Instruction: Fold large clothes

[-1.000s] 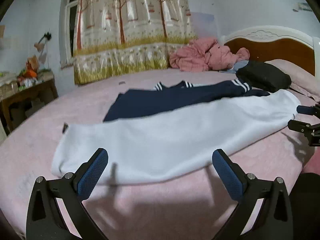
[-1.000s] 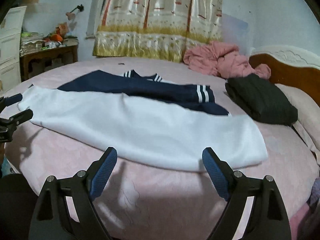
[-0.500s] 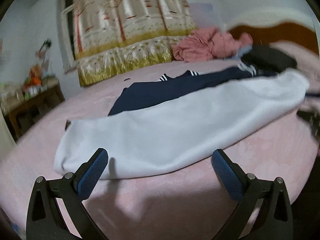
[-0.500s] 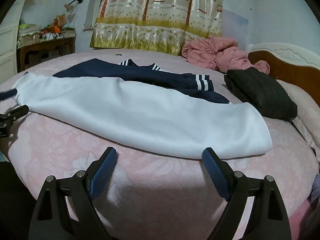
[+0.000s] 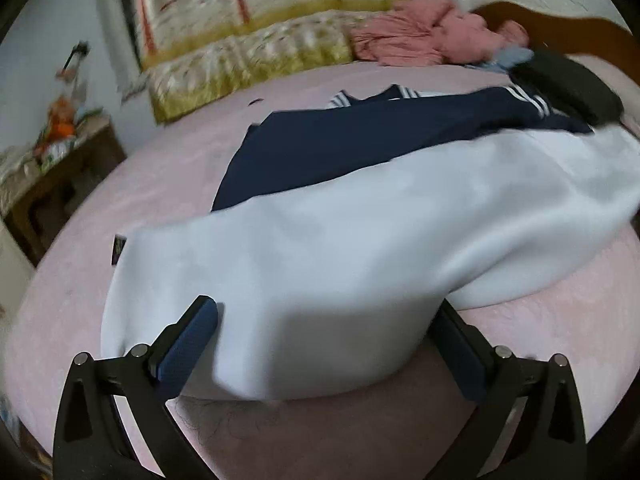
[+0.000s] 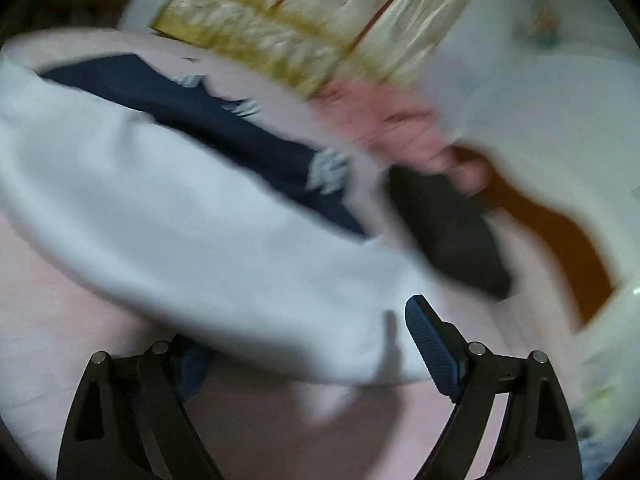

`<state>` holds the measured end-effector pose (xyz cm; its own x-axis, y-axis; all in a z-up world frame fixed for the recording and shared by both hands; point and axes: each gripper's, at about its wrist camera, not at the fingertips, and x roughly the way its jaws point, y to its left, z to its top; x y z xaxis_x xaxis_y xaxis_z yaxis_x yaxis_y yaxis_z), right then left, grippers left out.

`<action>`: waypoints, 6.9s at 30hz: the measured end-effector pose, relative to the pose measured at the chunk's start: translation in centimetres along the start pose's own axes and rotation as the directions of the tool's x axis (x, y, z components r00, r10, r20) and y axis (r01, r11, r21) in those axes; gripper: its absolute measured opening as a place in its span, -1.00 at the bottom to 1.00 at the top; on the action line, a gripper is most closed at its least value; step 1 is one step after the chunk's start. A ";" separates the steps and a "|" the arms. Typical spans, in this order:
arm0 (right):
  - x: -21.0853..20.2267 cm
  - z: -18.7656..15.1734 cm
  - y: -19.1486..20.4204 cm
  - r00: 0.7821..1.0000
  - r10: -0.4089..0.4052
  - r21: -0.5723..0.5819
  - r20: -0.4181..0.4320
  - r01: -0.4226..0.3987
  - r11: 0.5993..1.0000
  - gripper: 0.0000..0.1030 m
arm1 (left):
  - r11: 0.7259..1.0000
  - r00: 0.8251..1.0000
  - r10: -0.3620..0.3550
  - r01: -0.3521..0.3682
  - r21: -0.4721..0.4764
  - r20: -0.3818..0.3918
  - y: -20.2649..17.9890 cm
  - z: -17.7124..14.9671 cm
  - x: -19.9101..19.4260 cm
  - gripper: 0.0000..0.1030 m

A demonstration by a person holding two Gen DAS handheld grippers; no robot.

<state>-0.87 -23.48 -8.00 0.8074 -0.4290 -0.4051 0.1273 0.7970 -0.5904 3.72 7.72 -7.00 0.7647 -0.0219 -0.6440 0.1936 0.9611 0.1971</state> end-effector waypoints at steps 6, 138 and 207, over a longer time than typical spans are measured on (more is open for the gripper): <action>-0.1 -1.3 -1.6 0.994 0.112 0.088 0.018 -0.113 0.990 0.41 | 0.992 0.996 0.065 -0.071 0.101 0.063 -0.9 -2.3 -2.2 1.00; -9.1 -8.0 -7.8 0.905 0.422 0.648 0.055 -0.354 0.675 -0.46 | 0.868 0.991 -0.094 0.131 -0.479 0.100 -1.5 -7.3 -13.1 -0.02; -8.9 -5.9 -2.2 0.934 0.354 0.155 0.055 -0.358 0.921 0.75 | 0.998 0.916 0.044 -0.060 0.028 0.399 -2.9 -11.8 -9.2 0.99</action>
<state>-11.75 -23.91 -7.22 0.8305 -0.0953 -0.5488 -0.0825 0.9534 -0.2903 -11.15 8.42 -10.34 0.9543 -0.0875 -0.2859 0.1642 0.9525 0.2565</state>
